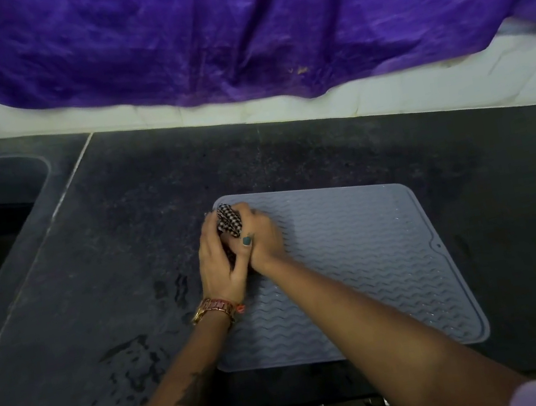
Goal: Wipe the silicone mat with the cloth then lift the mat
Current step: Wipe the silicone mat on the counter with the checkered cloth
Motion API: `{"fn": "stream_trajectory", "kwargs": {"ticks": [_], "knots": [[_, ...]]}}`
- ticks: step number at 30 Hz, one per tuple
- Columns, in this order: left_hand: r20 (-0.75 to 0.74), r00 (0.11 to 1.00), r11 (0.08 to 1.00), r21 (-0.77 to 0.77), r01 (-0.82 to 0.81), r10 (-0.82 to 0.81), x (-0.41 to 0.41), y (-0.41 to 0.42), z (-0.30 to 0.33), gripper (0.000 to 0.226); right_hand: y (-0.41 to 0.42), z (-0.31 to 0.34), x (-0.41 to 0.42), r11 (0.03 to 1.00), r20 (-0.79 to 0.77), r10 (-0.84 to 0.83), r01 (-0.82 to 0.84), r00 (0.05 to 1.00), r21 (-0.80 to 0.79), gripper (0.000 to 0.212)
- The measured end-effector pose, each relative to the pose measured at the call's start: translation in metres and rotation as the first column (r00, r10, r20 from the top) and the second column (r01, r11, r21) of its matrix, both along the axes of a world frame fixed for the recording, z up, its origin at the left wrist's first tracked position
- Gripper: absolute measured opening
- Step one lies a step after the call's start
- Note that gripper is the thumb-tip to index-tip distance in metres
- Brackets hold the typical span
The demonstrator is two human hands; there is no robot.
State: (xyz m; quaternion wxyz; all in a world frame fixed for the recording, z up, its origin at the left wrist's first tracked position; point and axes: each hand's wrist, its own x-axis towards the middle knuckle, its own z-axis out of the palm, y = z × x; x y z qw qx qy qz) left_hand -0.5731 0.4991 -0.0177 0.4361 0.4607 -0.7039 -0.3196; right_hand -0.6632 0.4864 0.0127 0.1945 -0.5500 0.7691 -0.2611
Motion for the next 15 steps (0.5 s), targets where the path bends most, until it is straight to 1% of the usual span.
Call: {"fn": "stream_trajectory", "kwargs": {"ticks": [2,4,7,12,15], "knots": [[0.029,1.0,1.0,-0.007,0.007,-0.007,-0.001,-0.001,-0.001,0.088,-0.002,-0.002,-0.003,1.0,-0.129,0.007,-0.004,0.992,0.023,0.046],[0.049,0.999,1.0,-0.006,0.0,0.001,-0.001,-0.002,-0.001,0.085,0.001,-0.004,-0.015,1.0,-0.185,-0.002,0.004,0.983,0.013,0.045],[0.098,0.995,1.0,0.001,0.002,-0.002,-0.002,-0.001,-0.001,0.077,0.016,-0.006,-0.05,0.993,-0.209,-0.12,0.12,0.97,-0.009,0.051],[0.25,0.968,1.0,0.024,-0.006,0.0,-0.006,-0.001,0.0,0.085,0.051,-0.007,-0.12,0.943,-0.245,-0.324,0.334,0.914,-0.003,0.056],[0.299,0.954,1.0,0.007,-0.01,0.008,-0.007,-0.001,-0.002,0.081,0.076,-0.007,-0.161,0.91,-0.248,-0.404,0.415,0.88,-0.008,0.057]]}}
